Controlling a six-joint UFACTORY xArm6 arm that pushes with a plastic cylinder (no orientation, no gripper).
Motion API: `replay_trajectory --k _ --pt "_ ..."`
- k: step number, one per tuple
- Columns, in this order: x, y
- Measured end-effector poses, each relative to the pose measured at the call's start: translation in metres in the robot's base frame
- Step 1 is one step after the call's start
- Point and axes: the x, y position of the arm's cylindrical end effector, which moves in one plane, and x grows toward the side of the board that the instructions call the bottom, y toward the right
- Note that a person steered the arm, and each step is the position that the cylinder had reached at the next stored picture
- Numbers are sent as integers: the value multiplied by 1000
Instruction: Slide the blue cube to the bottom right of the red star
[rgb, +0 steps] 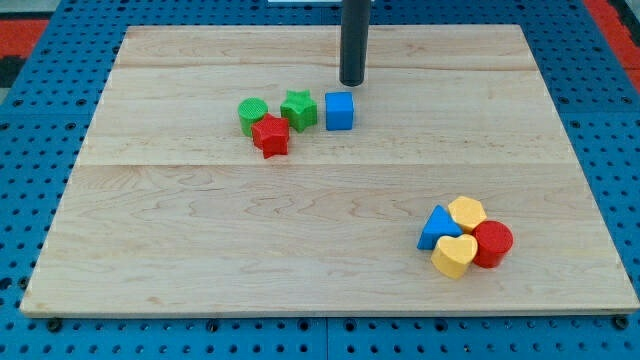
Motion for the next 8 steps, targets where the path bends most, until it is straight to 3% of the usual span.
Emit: replay_trajectory --k 5,8 --pt "0 -8" --pt "53 -2"
